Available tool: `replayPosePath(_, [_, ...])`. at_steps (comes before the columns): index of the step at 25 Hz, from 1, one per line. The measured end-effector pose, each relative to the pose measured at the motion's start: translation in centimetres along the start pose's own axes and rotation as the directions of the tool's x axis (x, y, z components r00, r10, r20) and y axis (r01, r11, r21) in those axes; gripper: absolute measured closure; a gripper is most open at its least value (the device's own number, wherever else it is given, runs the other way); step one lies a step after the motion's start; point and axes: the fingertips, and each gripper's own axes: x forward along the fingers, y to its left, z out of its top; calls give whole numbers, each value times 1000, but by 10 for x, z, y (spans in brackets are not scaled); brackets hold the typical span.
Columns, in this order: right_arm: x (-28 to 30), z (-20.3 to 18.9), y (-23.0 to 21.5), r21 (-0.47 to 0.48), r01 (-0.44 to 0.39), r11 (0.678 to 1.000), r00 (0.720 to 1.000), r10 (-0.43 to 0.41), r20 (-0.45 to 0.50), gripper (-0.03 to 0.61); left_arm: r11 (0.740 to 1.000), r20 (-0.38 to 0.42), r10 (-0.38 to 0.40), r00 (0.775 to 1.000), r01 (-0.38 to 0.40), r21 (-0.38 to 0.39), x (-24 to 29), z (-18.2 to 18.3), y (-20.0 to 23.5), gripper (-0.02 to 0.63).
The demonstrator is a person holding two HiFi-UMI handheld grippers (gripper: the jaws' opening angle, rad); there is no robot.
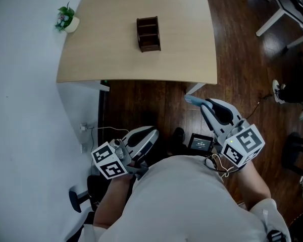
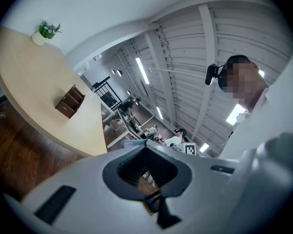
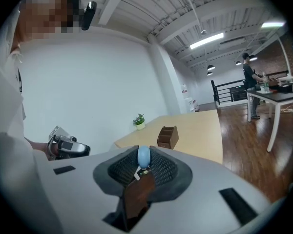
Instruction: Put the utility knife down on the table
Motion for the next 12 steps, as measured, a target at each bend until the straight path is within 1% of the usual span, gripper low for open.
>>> replayPosePath(4, [37,11,-2,-28,14,1000,1000,-15,-5,508,1000,-6,-20,1000,20,-13,3,27,31,611])
replayPosePath(12, [136,43,-1,-15,92,996,995,-93,-22,508,995,-84,-103,991,102,-20,2,114,102,611])
